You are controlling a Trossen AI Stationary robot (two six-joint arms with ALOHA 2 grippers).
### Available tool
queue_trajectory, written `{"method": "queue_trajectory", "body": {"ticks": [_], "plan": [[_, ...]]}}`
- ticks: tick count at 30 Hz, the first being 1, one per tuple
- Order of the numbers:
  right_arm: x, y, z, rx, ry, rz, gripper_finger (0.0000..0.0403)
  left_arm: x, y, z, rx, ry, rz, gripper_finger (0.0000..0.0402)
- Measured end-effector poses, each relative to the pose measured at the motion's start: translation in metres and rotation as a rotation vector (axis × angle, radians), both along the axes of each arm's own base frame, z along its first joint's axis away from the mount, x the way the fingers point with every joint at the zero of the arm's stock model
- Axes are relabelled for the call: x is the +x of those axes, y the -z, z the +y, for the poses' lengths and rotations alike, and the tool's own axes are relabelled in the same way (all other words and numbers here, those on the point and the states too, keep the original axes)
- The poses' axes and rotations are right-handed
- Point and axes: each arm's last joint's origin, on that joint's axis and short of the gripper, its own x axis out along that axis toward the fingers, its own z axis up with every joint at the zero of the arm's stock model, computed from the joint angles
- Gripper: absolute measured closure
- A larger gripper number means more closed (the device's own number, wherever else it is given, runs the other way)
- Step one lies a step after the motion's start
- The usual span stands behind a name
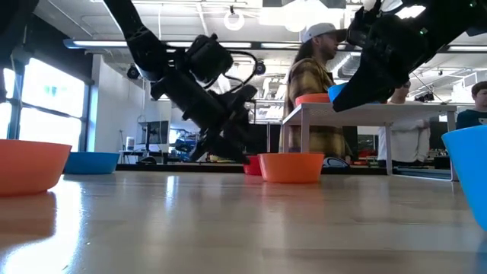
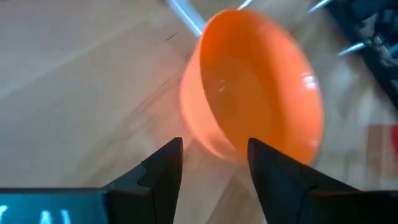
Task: Pick & Place Mini bowls
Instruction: Stack the orange bowl on the stacked orange bowls on the shelf
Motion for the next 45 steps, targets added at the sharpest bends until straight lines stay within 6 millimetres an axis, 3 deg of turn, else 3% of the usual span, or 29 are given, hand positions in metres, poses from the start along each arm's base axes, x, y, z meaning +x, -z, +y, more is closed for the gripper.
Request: {"method": "queue_trajectory", "body": {"ticks": [16, 23, 28, 35, 39, 45], "plan": [[0.002, -0.002, 0.000, -0.001, -0.006, -0.025, 0.0279, 0.012, -0.018, 0.002, 0.007, 0.018, 0.007, 0.0227], [0.002, -0.002, 0.001, 0.000, -0.017, -0.024, 0.0279, 0.020, -0.007, 0.004, 0.002, 0.036, 0.092, 0.0234], [0.002, -0.002, 0.002, 0.008, -0.031, -0.021, 0.0279, 0.020, -0.001, 0.004, 0.003, 0.035, 0.122, 0.0278], [0.002, -0.002, 0.002, 0.010, -0.033, -0.021, 0.0279, 0.017, -0.002, 0.003, 0.032, 0.063, 0.155, 0.0385], [0.001, -0.002, 0.001, 0.039, 0.008, -0.034, 0.0279, 0.016, -0.005, -0.002, 0.081, 0.035, 0.184, 0.0390], [0.002, -0.003, -0.001, 0.158, 0.176, -0.100, 0.0273, 0.009, -0.022, -0.026, 0.198, -0.024, 0.233, 0.0397]]}}
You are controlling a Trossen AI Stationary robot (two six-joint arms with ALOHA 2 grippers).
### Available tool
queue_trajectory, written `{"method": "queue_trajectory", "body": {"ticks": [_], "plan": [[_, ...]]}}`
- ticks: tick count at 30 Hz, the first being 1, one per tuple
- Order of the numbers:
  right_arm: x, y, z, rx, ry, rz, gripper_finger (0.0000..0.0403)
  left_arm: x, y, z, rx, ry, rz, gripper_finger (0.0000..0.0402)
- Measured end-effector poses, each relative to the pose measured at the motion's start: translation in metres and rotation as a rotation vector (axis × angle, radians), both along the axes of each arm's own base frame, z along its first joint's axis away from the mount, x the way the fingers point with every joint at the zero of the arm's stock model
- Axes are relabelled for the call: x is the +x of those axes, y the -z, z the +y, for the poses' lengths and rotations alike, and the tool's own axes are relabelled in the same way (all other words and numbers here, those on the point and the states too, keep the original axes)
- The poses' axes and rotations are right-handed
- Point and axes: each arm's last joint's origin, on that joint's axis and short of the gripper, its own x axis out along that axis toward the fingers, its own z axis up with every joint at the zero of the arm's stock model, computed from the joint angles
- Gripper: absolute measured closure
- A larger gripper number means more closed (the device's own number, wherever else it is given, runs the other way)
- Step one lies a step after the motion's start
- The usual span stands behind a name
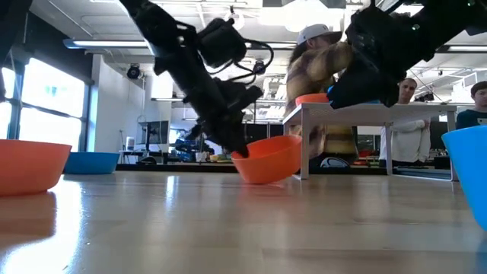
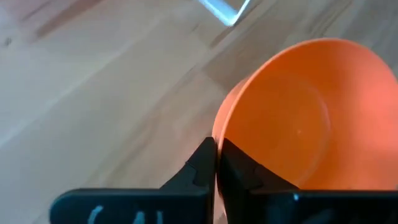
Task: Pick & Place Mini bowls
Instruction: Stack the orange bowl on the stacked orange bowls on the shelf
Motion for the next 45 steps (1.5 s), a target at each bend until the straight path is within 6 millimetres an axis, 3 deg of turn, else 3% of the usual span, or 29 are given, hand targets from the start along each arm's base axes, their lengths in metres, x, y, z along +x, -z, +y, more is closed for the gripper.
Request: {"method": "queue_trajectory", "body": {"ticks": [5, 8, 13, 19, 28, 33, 42, 45], "plan": [[0.006, -0.010, 0.001, 0.081, 0.048, -0.062, 0.0247, 0.002, -0.016, -0.014, 0.051, -0.019, -0.005, 0.0398], [0.014, -0.016, 0.004, 0.042, 0.015, -0.053, 0.0232, 0.007, -0.023, -0.019, 0.066, -0.004, -0.006, 0.0399], [0.031, -0.029, 0.025, -0.262, -0.253, 0.052, 0.0225, 0.012, -0.033, -0.021, 0.081, 0.043, -0.027, 0.0400], [0.045, -0.032, 0.047, -0.616, -0.588, 0.329, 0.0230, 0.015, -0.038, -0.022, 0.071, 0.090, -0.031, 0.0400], [0.077, -0.019, 0.057, -0.917, -0.896, 0.718, 0.0261, 0.016, -0.040, -0.023, 0.056, 0.117, -0.038, 0.0401], [0.092, -0.009, 0.055, -0.978, -0.974, 0.862, 0.0284, 0.016, -0.040, -0.024, 0.044, 0.142, -0.038, 0.0401], [0.096, 0.000, 0.050, -0.928, -1.023, 0.898, 0.0381, 0.017, -0.040, -0.024, 0.041, 0.186, -0.039, 0.0400], [0.096, 0.001, 0.051, -0.909, -1.030, 0.889, 0.0395, 0.017, -0.042, -0.025, 0.041, 0.203, -0.054, 0.0384]]}}
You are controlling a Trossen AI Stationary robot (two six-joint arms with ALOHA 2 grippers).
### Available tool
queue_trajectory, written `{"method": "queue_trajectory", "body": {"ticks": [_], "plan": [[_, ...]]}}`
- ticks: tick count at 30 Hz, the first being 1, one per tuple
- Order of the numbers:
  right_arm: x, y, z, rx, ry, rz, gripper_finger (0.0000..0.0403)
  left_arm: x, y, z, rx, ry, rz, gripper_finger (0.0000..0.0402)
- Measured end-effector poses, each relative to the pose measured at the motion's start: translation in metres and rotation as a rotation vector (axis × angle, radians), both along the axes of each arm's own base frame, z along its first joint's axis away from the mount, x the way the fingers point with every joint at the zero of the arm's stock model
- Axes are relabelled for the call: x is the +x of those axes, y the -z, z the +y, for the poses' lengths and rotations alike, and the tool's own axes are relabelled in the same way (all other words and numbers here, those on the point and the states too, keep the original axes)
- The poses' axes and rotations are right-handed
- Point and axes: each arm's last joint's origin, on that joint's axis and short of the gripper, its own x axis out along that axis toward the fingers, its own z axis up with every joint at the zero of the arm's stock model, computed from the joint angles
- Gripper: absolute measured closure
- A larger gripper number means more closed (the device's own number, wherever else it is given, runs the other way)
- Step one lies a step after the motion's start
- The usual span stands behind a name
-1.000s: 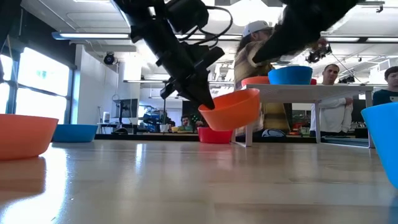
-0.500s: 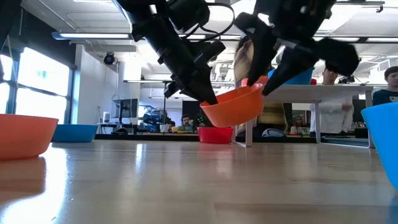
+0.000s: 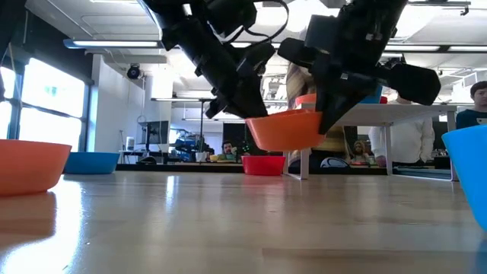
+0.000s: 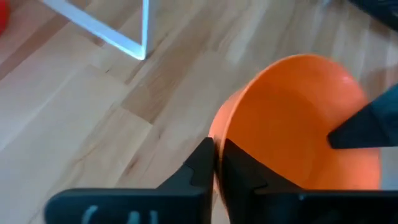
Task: Pick & Place Mini bowls
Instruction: Stack the orange bowl on the stacked orange bowls on the shelf
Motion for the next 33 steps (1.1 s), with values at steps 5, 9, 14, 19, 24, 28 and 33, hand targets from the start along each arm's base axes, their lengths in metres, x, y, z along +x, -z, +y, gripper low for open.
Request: {"method": "queue_trajectory", "body": {"ticks": [5, 9, 14, 19, 24, 28, 33], "plan": [[0.001, 0.000, 0.001, 0.050, 0.029, -0.016, 0.0400, -0.006, -0.008, -0.001, 0.036, 0.073, 0.017, 0.0321], [0.001, -0.001, 0.002, 0.076, 0.044, -0.012, 0.0400, -0.017, -0.026, -0.001, 0.130, 0.112, 0.015, 0.0274], [0.002, -0.006, 0.006, 0.126, 0.049, -0.017, 0.0401, -0.037, -0.041, 0.001, 0.242, 0.078, -0.021, 0.0252], [0.005, -0.022, 0.009, 0.187, 0.060, -0.039, 0.0401, -0.065, -0.033, -0.001, 0.272, 0.067, -0.168, 0.0251], [0.005, -0.056, 0.006, 0.255, 0.110, -0.090, 0.0402, -0.096, -0.017, -0.003, 0.279, 0.054, -0.357, 0.0250], [0.007, -0.092, -0.005, 0.294, 0.175, -0.155, 0.0401, -0.122, -0.005, -0.005, 0.288, 0.037, -0.488, 0.0252], [0.011, -0.137, -0.032, 0.312, 0.283, -0.236, 0.0401, -0.144, 0.005, -0.006, 0.304, 0.028, -0.572, 0.0282]]}}
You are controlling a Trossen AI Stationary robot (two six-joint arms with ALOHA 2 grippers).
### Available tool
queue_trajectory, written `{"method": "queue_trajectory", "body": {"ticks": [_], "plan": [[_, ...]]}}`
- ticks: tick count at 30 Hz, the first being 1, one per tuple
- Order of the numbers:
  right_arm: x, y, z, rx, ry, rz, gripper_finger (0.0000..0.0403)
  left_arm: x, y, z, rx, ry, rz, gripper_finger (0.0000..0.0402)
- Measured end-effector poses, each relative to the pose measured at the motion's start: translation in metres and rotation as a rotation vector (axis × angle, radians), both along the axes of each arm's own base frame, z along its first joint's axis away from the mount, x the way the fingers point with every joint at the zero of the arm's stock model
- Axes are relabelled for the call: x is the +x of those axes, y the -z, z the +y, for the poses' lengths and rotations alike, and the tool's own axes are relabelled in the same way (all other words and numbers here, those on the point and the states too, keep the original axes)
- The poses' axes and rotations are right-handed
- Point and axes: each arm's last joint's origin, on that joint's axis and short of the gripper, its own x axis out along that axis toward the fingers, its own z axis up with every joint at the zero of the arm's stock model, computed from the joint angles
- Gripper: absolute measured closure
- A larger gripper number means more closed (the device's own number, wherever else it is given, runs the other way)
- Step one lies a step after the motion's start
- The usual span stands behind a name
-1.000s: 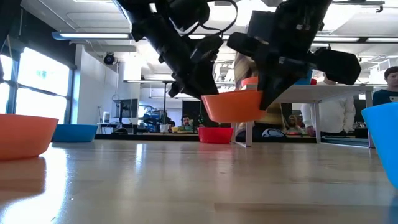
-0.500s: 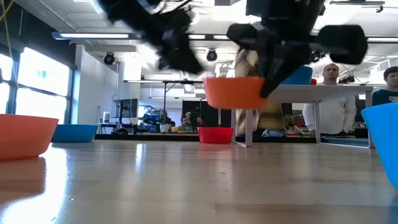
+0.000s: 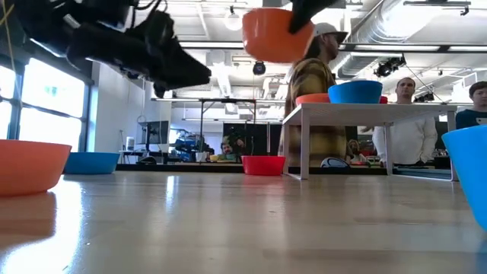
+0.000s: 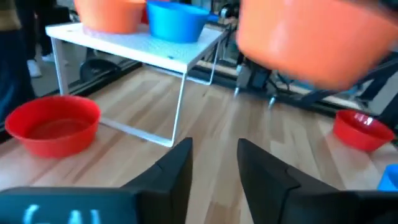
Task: Pick & Place Mini bowls
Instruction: Stack the orange bowl on the stacked orange bowls on the shelf
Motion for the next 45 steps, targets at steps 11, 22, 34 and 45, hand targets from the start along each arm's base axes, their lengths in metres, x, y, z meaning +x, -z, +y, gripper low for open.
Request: {"method": "queue_trajectory", "body": {"ticks": [11, 22, 34, 45], "plan": [[-0.011, -0.063, -0.091, 0.061, 0.347, -0.084, 0.0401, -0.008, 0.007, -0.001, 0.075, 0.014, 0.012, 0.0397], [-0.050, -0.070, -0.204, 0.136, 0.700, -0.084, 0.0401, -0.008, 0.008, -0.001, 0.076, 0.014, 0.016, 0.0399], [-0.082, -0.044, -0.264, 0.200, 0.822, -0.044, 0.0401, -0.008, 0.008, -0.001, 0.076, 0.013, 0.017, 0.0400], [-0.085, -0.016, -0.280, 0.225, 0.807, -0.035, 0.0401, -0.008, 0.008, -0.001, 0.075, 0.013, 0.017, 0.0401]]}}
